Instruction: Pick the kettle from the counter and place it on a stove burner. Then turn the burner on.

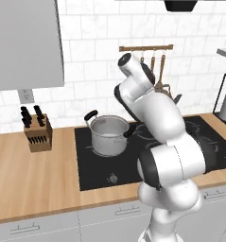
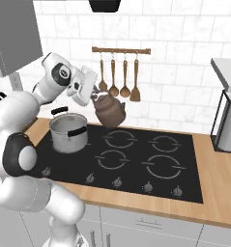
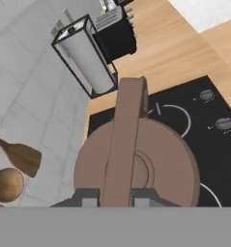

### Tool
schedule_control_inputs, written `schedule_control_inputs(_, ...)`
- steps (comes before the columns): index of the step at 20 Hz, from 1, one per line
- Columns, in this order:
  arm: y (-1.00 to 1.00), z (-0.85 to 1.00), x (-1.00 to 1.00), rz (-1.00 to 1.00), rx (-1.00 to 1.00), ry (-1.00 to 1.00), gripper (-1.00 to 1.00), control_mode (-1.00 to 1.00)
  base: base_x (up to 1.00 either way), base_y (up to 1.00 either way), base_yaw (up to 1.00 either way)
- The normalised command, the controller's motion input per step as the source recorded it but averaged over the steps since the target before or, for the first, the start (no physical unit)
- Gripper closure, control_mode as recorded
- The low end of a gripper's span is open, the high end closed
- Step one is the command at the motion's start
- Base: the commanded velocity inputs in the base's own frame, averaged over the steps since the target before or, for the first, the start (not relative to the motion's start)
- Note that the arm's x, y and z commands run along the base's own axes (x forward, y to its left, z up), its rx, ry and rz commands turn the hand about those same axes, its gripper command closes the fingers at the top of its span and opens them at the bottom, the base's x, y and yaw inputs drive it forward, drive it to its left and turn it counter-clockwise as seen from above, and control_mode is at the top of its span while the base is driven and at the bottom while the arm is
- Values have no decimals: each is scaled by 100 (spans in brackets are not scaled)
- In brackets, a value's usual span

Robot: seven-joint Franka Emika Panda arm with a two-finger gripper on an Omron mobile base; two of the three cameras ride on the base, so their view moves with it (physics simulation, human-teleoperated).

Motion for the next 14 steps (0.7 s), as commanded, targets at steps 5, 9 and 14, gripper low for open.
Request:
schedule_control_inputs(5, -100, -19, 5, 0, 11, -3, 100, -100, 0, 0, 0)
schedule_control_inputs(9, -100, 0, 21, 0, 8, -4, 100, -100, 0, 0, 0)
schedule_control_inputs(14, -100, -18, 20, 0, 6, 0, 100, -100, 0, 0, 0)
